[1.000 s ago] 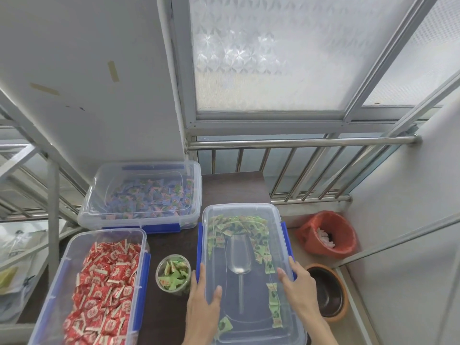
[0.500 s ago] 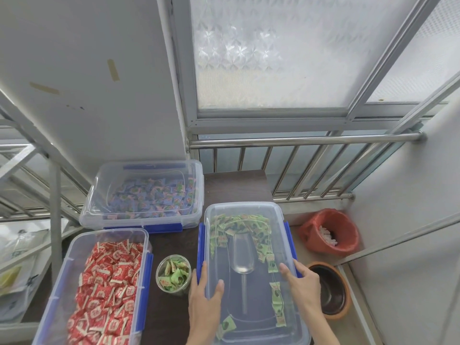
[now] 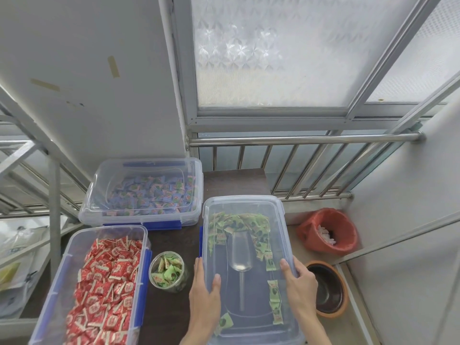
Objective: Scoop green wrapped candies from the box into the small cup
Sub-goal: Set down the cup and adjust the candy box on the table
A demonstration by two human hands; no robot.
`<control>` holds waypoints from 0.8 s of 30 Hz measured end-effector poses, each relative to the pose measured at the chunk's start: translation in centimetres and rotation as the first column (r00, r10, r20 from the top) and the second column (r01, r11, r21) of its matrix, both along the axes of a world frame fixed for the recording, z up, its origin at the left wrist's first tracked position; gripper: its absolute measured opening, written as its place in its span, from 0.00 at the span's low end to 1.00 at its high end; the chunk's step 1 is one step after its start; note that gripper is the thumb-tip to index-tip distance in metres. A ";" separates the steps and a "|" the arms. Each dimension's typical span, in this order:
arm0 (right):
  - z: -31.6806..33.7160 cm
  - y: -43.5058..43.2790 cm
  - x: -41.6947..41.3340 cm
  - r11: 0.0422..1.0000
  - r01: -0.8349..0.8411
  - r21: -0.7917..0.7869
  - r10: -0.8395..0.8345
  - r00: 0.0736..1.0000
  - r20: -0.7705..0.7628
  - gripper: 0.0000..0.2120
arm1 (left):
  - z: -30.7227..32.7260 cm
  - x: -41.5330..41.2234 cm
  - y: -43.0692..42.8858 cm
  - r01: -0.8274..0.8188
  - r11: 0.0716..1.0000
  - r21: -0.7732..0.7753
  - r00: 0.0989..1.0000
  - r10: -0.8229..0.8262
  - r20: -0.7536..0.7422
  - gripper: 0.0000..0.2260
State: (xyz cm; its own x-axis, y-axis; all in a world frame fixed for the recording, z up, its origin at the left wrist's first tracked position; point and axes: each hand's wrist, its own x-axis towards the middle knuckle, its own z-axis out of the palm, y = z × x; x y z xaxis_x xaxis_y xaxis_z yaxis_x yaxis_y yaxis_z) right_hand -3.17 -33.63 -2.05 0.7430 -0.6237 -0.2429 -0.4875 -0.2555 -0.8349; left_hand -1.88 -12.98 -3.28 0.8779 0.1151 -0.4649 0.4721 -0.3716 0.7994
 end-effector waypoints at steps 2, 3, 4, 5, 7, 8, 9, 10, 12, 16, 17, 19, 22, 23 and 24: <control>-0.2 -0.2 0.3 0.999 -0.026 -0.030 0.026 0.999 -0.021 0.13 | 0.0 0.1 -0.2 -0.005 1.000 0.010 1.000 0.005 -0.021 0.30; -0.5 -0.2 0.3 0.998 -0.044 -0.044 0.042 0.998 -0.042 0.13 | -0.1 0.1 -0.3 -0.009 1.000 0.017 0.999 0.009 -0.034 0.30; -0.7 -0.2 0.3 0.997 -0.048 -0.053 0.045 0.997 -0.059 0.13 | -0.1 0.1 -0.3 -0.013 1.000 0.022 0.999 0.014 -0.047 0.30; -0.9 -0.3 0.3 0.997 -0.050 -0.060 0.046 0.997 -0.069 0.13 | -0.1 0.2 -0.4 -0.017 1.000 0.023 0.998 0.019 -0.062 0.30; -1.0 -0.2 0.4 0.997 -0.043 -0.062 0.038 0.996 -0.080 0.11 | 0.0 0.5 -0.4 -0.017 1.000 0.023 0.995 0.019 -0.100 0.29; -1.2 -0.1 0.5 0.997 -0.038 -0.064 0.032 0.996 -0.086 0.11 | 0.1 0.6 -0.5 -0.015 1.000 0.027 0.993 0.018 -0.115 0.29; -1.3 -0.1 0.5 0.997 -0.034 -0.071 0.028 0.995 -0.092 0.12 | 0.1 0.8 -0.5 -0.011 0.999 0.035 0.992 0.016 -0.128 0.29; -1.4 0.0 0.6 0.997 -0.023 -0.076 0.016 0.995 -0.100 0.13 | 0.2 0.9 -0.5 -0.008 0.999 0.042 0.990 0.014 -0.138 0.29; -1.6 0.2 0.7 0.997 -0.008 -0.073 0.001 0.995 -0.102 0.12 | 0.3 1.1 -0.5 -0.006 0.999 0.044 0.989 0.012 -0.150 0.29; -2.2 0.5 0.4 0.999 -0.020 -0.031 0.015 0.989 -0.150 0.15 | 0.2 0.8 -0.4 -0.015 1.000 0.022 0.990 0.018 -0.138 0.30; -2.3 0.4 0.3 1.000 -0.007 -0.013 0.005 0.985 -0.173 0.18 | 0.0 0.7 -0.3 -0.022 1.000 0.017 0.990 0.024 -0.136 0.30; -1.7 0.0 0.4 1.000 0.014 0.028 -0.008 0.979 -0.206 0.22 | 0.0 0.5 -0.1 -0.033 0.999 0.021 0.989 0.036 -0.146 0.32; 0.3 -1.4 0.8 0.959 0.112 0.259 -0.045 0.967 -0.250 0.45 | 0.2 0.6 0.2 -0.145 0.989 0.005 0.957 0.142 -0.253 0.41; 0.5 -2.1 1.1 0.919 0.141 0.367 -0.040 0.962 -0.270 0.53 | 0.1 0.7 0.3 -0.200 0.980 -0.010 0.936 0.188 -0.299 0.44; 0.8 -2.5 1.3 0.883 0.141 0.448 -0.012 0.960 -0.278 0.60 | 0.0 0.8 0.5 -0.242 0.970 -0.031 0.918 0.219 -0.331 0.46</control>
State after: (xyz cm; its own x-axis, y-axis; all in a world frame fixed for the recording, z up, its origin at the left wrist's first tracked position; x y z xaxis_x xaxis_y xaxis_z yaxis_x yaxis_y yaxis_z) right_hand -1.84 -36.13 -1.27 0.5670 -0.4459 -0.6925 -0.7049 0.1723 -0.6881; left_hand -1.07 -12.44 -3.25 0.6319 0.2536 -0.7324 0.7745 -0.1703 0.6093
